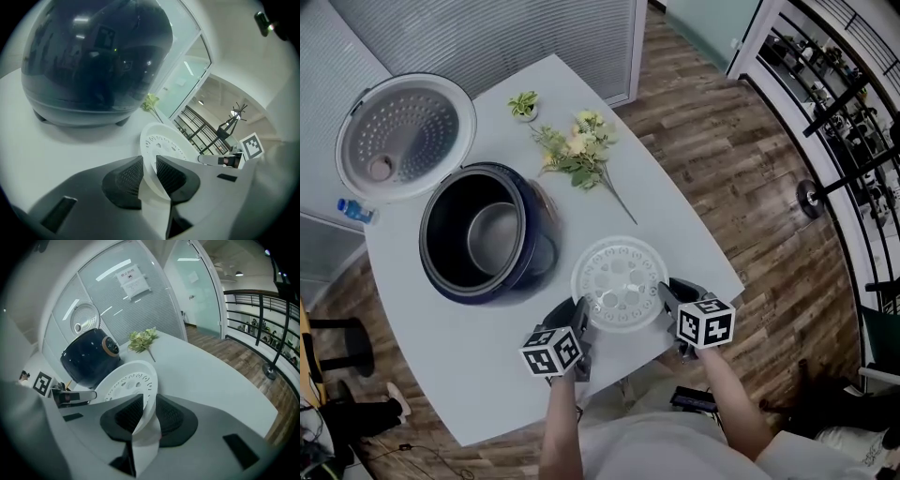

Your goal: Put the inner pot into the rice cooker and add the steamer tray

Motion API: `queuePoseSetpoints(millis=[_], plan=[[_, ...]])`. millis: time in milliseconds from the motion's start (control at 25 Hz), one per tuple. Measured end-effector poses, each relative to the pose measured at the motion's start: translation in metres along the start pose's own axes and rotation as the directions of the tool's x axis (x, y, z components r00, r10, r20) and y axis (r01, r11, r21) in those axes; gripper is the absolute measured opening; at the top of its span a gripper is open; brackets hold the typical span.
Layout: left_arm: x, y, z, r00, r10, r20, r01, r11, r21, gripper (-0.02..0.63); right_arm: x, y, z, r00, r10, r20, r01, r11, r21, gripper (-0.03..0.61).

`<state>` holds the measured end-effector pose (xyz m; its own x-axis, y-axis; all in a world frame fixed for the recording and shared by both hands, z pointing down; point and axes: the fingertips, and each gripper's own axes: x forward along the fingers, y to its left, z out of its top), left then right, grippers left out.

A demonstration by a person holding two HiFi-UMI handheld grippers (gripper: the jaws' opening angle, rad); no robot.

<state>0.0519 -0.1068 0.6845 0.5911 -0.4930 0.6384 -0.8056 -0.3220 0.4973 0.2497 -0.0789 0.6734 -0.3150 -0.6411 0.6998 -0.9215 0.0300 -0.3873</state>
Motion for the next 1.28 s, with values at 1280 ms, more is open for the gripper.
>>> queuePoseSetpoints(millis=[1280], plan=[[-0.031,-0.037,0.047,0.999,-0.023,0.044,0.020,0.997,0.071,0.056,-0.040,0.009,0.046,0.988,0.102,0.119,-0.111,0.991,0.072,0.058]])
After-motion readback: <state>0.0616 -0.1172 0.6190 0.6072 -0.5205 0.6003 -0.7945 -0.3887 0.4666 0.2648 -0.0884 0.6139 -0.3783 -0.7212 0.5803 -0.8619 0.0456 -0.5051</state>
